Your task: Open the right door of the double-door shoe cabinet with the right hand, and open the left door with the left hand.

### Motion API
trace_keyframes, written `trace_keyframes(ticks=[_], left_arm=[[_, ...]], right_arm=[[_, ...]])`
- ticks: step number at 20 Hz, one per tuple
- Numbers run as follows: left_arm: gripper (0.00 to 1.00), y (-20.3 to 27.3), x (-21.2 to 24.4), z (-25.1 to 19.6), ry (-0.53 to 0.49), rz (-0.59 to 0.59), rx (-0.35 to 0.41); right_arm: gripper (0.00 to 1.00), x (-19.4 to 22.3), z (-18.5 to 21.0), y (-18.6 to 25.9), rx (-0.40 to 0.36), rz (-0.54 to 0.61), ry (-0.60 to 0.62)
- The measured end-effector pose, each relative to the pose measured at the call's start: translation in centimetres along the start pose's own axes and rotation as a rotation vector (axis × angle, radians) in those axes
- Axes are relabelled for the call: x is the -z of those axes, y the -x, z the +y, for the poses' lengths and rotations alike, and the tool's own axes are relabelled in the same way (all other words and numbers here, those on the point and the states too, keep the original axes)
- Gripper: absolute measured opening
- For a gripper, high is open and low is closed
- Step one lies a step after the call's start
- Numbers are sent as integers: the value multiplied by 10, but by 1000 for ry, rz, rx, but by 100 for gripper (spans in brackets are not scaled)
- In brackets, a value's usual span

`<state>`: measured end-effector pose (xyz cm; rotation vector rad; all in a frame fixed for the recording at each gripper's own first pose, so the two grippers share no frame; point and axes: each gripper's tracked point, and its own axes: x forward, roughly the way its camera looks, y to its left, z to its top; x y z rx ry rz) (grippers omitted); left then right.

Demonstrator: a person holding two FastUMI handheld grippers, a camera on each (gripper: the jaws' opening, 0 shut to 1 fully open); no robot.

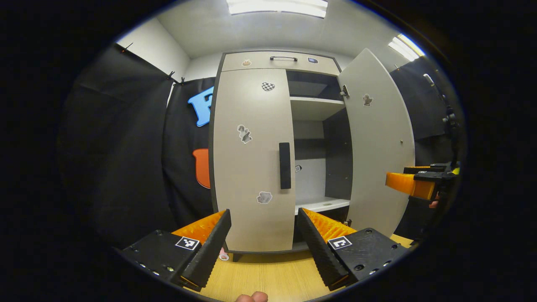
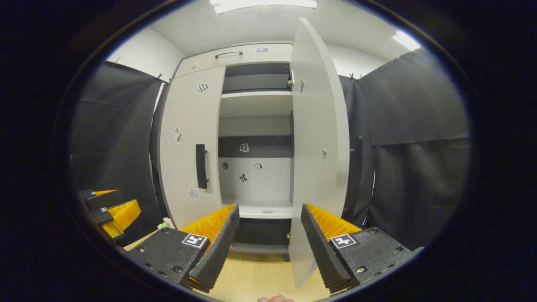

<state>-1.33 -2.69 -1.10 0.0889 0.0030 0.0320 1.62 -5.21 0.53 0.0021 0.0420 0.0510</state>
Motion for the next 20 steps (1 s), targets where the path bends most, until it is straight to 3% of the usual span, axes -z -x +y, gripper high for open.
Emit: trace_keyframes(ticks=[13,17,20], left_arm=[[95,0,-15,-8,4,-41,20],[95,-47,-39,-21,77,-99,62],[95,-98,-37,-28,117,-57,80]], right_arm=[[92,0,0,1,-1,-10,-13],[92,2,5,2,-17,-3,-23],[92,2,5,8,-15,-12,-28]])
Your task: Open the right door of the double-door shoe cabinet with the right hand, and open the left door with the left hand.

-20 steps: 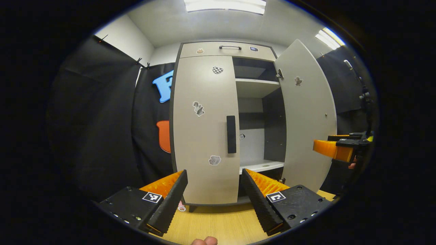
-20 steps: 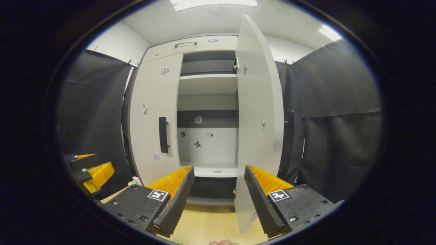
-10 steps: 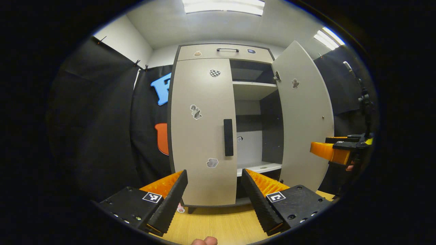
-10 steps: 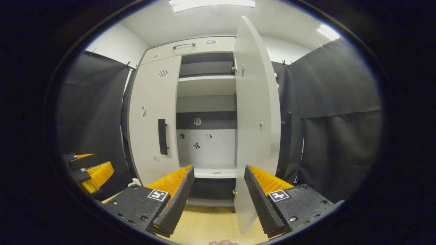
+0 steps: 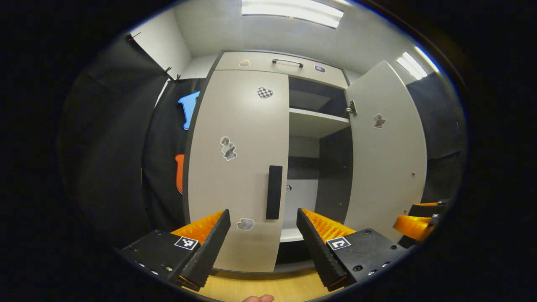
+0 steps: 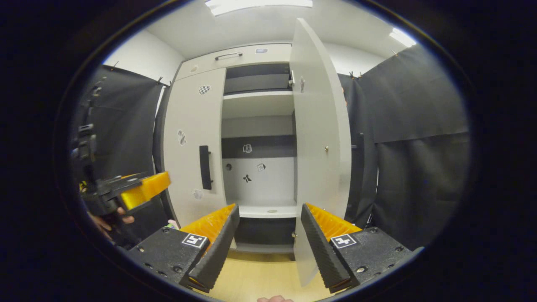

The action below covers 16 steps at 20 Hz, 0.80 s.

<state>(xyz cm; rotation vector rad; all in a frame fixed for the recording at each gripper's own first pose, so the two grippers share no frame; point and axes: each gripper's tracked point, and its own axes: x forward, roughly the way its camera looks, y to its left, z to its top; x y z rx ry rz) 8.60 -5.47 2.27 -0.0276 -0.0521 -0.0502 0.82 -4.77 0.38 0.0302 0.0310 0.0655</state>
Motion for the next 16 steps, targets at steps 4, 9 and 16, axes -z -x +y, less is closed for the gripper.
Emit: trace_keyframes(ticks=[4,9,16], left_arm=[[95,-63,15,-8,-32,38,5],[95,-117,20,-21,-46,44,-7],[95,-144,27,-26,-45,63,-12]], right_arm=[[92,-1,-10,8,21,-13,-20],[92,-5,-28,11,51,-19,-32],[92,1,-48,9,86,-15,-40]])
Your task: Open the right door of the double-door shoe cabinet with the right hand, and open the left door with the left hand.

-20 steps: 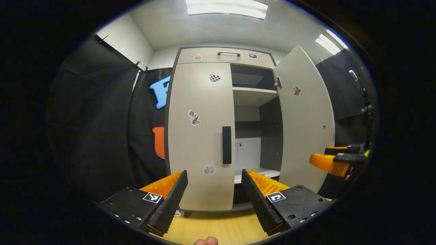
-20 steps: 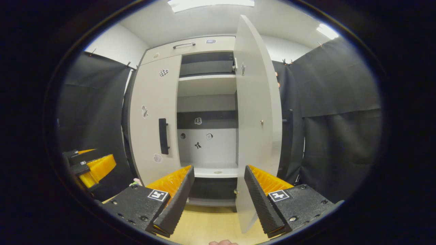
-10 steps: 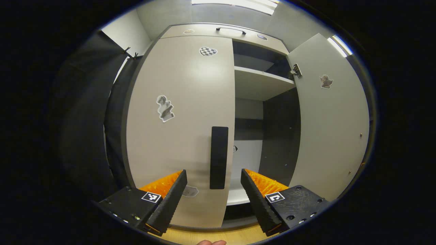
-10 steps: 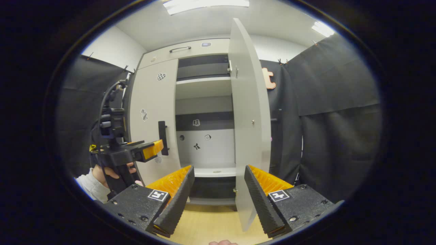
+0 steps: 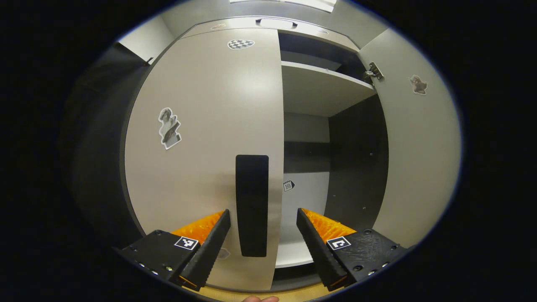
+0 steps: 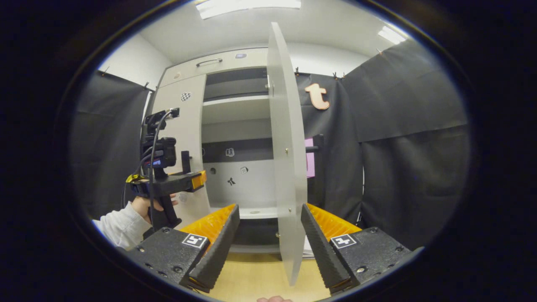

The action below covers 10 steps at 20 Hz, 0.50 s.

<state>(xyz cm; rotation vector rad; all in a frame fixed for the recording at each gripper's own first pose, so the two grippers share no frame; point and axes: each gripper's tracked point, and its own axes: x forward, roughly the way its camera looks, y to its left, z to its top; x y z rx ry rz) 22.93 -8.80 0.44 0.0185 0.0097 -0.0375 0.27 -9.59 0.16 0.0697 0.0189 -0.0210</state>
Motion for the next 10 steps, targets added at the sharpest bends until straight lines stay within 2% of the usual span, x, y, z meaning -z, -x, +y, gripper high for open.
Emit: trace_keyframes(ticks=[8,10], left_arm=[[91,-4,0,5,1,6,-39],[89,-5,2,11,-12,8,-68]], right_arm=[[92,-3,0,-1,-5,-12,4],[92,-3,1,-1,-11,-14,4]])
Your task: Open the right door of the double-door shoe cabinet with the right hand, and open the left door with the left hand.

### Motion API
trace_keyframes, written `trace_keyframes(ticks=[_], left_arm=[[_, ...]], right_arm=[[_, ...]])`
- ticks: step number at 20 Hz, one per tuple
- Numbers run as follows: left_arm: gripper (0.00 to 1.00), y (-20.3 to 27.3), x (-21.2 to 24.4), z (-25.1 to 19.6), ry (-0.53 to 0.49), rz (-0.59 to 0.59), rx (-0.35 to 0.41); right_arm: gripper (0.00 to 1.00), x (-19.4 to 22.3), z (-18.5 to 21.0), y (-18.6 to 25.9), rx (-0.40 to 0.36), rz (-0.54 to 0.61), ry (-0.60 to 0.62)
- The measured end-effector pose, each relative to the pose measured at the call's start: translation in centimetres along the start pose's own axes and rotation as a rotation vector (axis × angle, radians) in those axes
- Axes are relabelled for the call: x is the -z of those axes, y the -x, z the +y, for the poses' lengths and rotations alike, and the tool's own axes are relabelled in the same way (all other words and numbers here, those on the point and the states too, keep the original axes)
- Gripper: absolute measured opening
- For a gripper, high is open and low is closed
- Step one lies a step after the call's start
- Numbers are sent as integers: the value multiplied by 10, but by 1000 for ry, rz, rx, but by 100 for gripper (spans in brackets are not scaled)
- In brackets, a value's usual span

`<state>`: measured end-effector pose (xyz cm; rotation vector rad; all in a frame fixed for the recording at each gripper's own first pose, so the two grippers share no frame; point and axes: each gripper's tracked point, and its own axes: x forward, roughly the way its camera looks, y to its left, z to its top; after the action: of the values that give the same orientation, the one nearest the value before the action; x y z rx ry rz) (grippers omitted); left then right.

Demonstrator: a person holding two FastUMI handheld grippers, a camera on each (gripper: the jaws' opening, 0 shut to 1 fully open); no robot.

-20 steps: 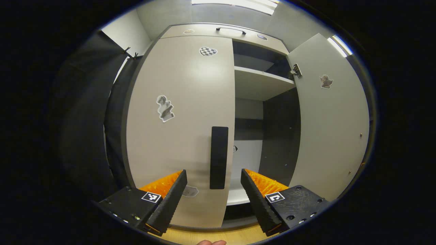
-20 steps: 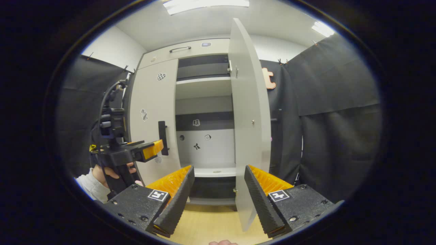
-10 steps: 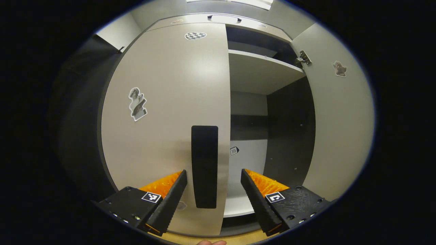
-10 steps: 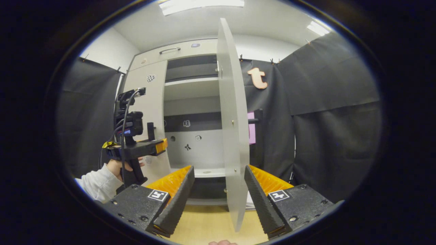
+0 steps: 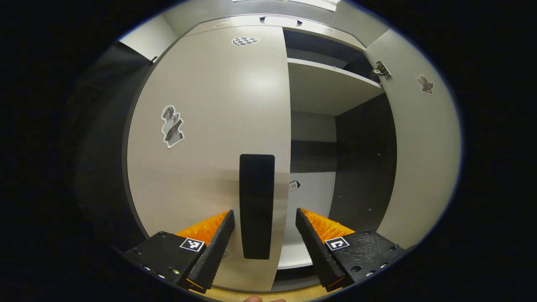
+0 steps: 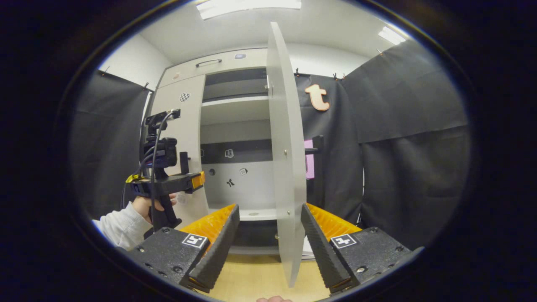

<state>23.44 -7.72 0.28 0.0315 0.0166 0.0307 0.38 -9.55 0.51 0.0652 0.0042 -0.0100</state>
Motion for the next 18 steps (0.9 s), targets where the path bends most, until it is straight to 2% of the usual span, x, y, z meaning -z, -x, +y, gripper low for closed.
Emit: trace_keyframes(ticks=[1,2,4,6,7,9,10,11,12,13,15,18], left_arm=[[86,1,1,3,-4,3,-10],[73,0,0,1,-1,1,-5],[68,0,1,4,11,7,-3],[35,1,3,5,29,10,0],[34,-2,2,5,14,12,-3],[23,-2,5,7,1,16,-14],[12,-2,4,7,10,15,-12],[17,-5,4,6,16,9,-6],[13,0,3,5,21,9,4],[1,1,3,5,20,12,13],[1,5,3,5,24,13,16],[1,22,1,5,-37,14,13]], right_arm=[[92,-2,0,0,-3,-4,-3],[92,-2,1,0,-5,-8,-4],[92,-2,-1,0,0,-13,-4],[92,-2,-5,-1,3,-11,-6],[92,-1,-6,-1,3,-9,-8],[92,1,-4,2,2,-6,-11],[92,0,-4,3,2,-6,-11],[92,-1,-3,3,2,-8,-11],[92,-2,-3,2,0,-11,-10],[92,-3,-3,3,-3,-15,-9],[92,-5,-3,1,-1,-22,-2],[92,-5,-2,3,-3,-18,16]])
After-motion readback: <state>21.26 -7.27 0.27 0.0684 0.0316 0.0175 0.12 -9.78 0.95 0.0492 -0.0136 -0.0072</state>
